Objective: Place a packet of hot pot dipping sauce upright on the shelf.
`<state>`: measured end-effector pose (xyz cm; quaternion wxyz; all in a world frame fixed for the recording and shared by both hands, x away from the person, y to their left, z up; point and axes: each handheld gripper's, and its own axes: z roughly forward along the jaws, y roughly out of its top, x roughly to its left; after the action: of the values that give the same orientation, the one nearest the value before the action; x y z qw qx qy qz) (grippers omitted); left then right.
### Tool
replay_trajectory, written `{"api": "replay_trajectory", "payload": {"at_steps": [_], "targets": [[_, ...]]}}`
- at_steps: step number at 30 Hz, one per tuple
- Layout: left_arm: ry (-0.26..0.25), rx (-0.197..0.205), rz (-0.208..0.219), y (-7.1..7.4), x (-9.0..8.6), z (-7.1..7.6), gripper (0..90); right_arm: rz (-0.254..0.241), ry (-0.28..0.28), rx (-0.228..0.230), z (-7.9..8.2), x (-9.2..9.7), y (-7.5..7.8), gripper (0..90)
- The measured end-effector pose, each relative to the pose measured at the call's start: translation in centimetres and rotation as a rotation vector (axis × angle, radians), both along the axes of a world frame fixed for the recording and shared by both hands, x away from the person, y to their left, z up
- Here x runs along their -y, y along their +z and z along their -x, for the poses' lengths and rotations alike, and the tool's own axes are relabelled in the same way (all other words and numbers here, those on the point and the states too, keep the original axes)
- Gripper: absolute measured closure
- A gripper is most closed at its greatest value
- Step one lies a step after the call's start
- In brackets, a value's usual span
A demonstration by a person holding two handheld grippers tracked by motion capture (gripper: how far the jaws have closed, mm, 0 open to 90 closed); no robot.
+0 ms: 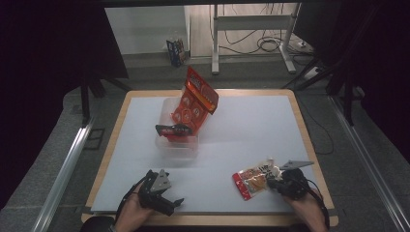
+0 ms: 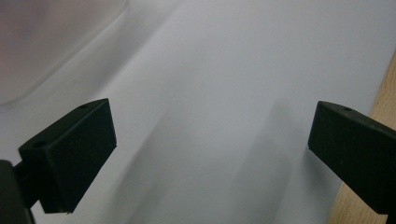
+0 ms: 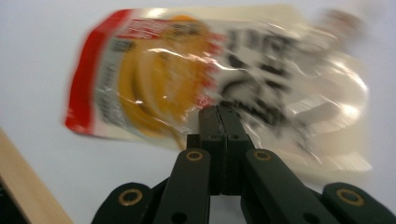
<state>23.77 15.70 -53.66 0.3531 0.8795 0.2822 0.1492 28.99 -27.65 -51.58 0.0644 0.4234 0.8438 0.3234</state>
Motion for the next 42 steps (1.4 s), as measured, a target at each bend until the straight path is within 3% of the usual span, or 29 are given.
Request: {"api": "replay_trajectory", "payload": {"at_steps": [2,4,11,20,33,38,42], "targets": [[-0.001,0.003,-0.005,0.0,-0.1,0.0,0.8,0.070,0.038,0.024,-0.3,-1.5,0.3,89.5],[0.003,0.002,0.000,0.1,-0.1,0.0,0.8,0.093,0.051,0.049,-0.5,-2.9,0.2,89.5],[0.004,0.003,0.001,0.1,-0.2,0.1,0.8,0.102,0.098,0.065,-1.6,-5.9,0.0,89.6],[0.002,0.001,0.004,0.1,-0.1,0.0,0.8,0.062,0.108,0.055,-2.3,-7.0,-0.2,89.6],[0.003,-0.007,0.012,0.2,-0.2,-0.2,0.9,0.075,0.143,0.071,-3.3,-10.0,-0.3,89.6],[0.019,-0.031,0.050,0.6,0.2,-0.7,1.7,0.063,0.152,0.056,-3.6,-10.1,-0.3,89.4],[0.005,-0.063,0.129,1.3,0.8,-1.3,2.3,0.101,0.172,0.077,-3.1,-10.0,0.3,88.4]]}}
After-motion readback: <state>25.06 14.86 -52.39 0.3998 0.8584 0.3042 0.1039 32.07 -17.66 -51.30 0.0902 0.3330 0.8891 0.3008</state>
